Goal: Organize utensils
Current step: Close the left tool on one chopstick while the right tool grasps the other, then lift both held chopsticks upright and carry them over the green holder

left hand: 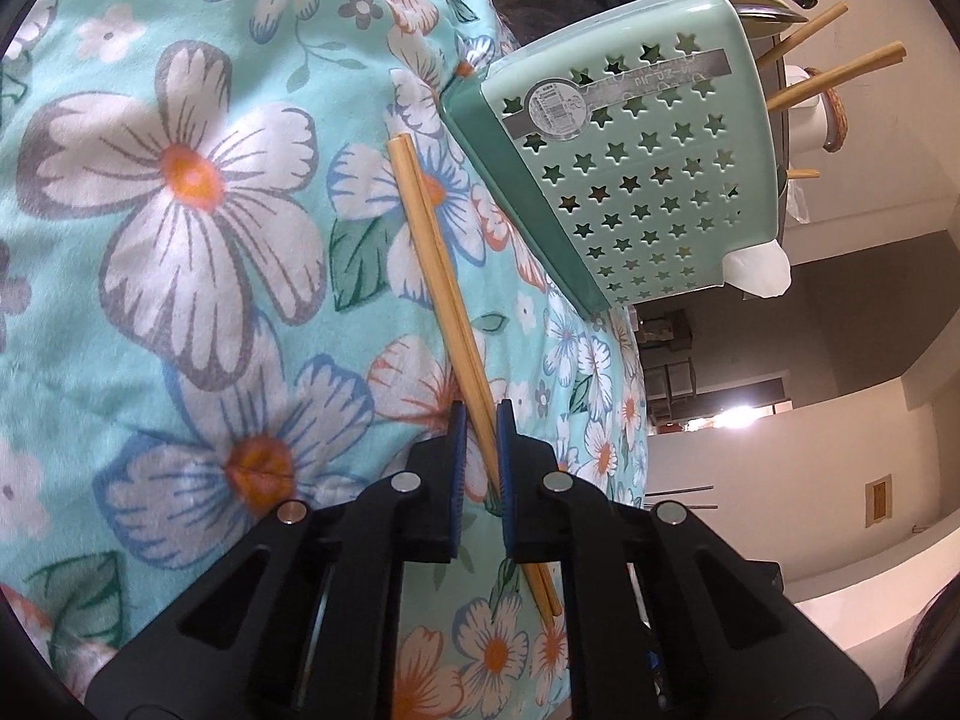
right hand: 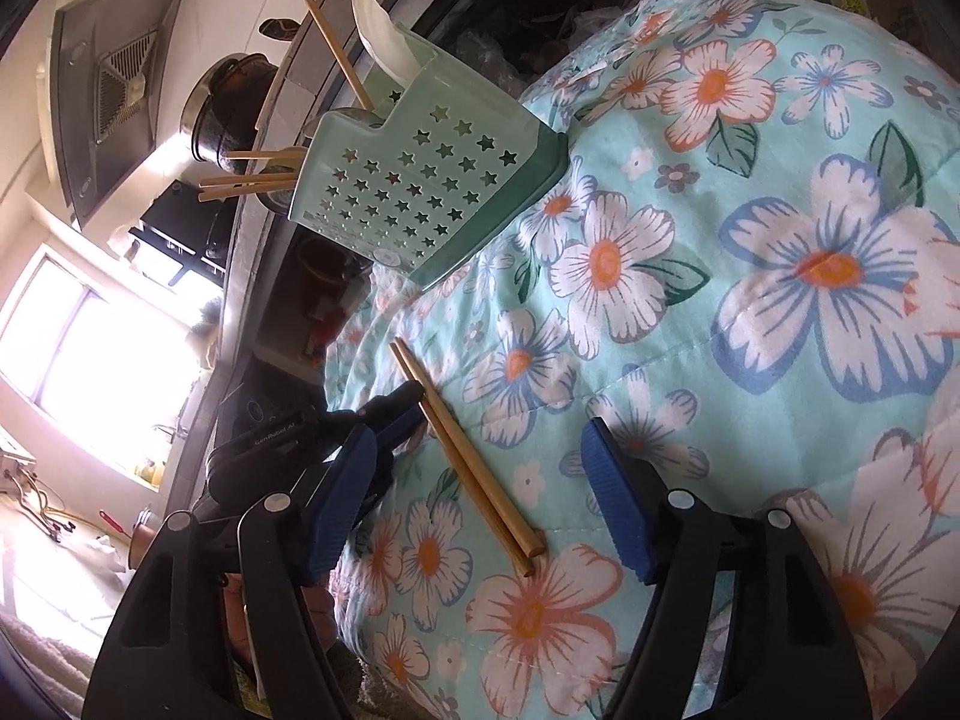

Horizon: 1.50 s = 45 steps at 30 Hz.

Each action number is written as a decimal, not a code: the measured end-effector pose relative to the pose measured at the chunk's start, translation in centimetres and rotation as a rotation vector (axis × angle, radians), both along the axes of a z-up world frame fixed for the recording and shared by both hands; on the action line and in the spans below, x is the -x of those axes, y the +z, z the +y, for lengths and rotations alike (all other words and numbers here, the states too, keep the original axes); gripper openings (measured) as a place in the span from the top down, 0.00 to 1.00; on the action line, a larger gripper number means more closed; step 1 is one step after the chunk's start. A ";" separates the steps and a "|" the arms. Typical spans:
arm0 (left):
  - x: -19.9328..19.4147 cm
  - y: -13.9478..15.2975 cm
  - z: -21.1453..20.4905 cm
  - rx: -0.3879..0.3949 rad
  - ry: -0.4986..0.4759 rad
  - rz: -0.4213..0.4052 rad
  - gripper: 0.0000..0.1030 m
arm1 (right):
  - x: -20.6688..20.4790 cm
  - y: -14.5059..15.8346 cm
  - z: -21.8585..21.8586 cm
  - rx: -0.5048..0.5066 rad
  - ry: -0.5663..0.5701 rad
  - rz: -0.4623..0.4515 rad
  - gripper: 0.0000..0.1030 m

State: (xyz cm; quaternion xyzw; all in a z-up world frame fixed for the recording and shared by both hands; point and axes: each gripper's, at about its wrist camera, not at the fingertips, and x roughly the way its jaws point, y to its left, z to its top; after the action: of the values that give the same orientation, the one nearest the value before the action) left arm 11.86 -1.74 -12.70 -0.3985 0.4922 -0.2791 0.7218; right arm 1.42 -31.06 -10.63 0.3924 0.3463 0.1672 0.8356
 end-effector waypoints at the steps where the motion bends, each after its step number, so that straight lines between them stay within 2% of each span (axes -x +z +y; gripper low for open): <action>1: 0.0 0.1 0.0 -0.007 -0.004 -0.004 0.92 | 0.0 0.0 0.0 0.005 -0.002 -0.002 0.33; 6: -0.2 1.1 0.8 -0.021 -0.047 0.014 0.92 | 0.0 0.0 0.2 0.012 -0.017 -0.006 0.33; 10: -0.6 2.0 1.9 -0.091 -0.097 0.051 0.92 | -0.1 0.1 0.5 0.045 -0.007 -0.006 0.33; 13: -0.7 3.1 2.9 -0.175 -0.144 0.055 0.92 | -0.3 0.1 0.8 0.076 0.003 0.003 0.34; 18: -1.2 5.0 5.4 -0.399 -0.151 -0.014 0.91 | -0.7 0.2 1.2 0.105 0.007 0.027 0.34; 20: -1.4 5.1 6.4 -0.465 -0.147 -0.033 0.92 | -0.8 0.2 1.3 0.119 0.008 0.037 0.35; 24: -1.8 4.5 6.4 -0.506 -0.167 -0.064 0.93 | -0.9 0.4 1.3 0.154 0.007 0.069 0.45; 27: -1.3 4.7 5.5 -0.542 -0.194 -0.119 0.93 | -0.9 1.0 1.7 0.213 0.023 0.082 0.49; 31: -0.5 4.4 4.6 -0.508 -0.249 -0.128 0.93 | -1.9 2.7 3.6 0.290 0.110 0.053 0.52; 36: 0.6 3.7 4.9 -0.445 -0.253 -0.117 0.93 | -5.9 3.7 7.7 0.423 0.227 0.035 0.60; 39: 1.1 3.4 5.6 -0.399 -0.230 -0.100 0.93 | -8.2 3.1 10.4 0.522 0.299 0.046 0.68; 43: 1.4 2.9 6.4 -0.347 -0.188 -0.073 0.93 | -8.9 2.3 12.5 0.652 0.331 0.054 0.86; 45: 1.5 2.6 6.1 -0.325 -0.172 -0.057 0.93 | -8.4 2.4 12.2 0.646 0.317 0.061 0.89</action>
State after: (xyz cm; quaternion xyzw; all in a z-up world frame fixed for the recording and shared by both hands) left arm 10.41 4.39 -10.06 -0.2249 0.5423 -0.2676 0.7640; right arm 9.85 -18.83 -8.20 0.0543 0.4627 0.1650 0.8693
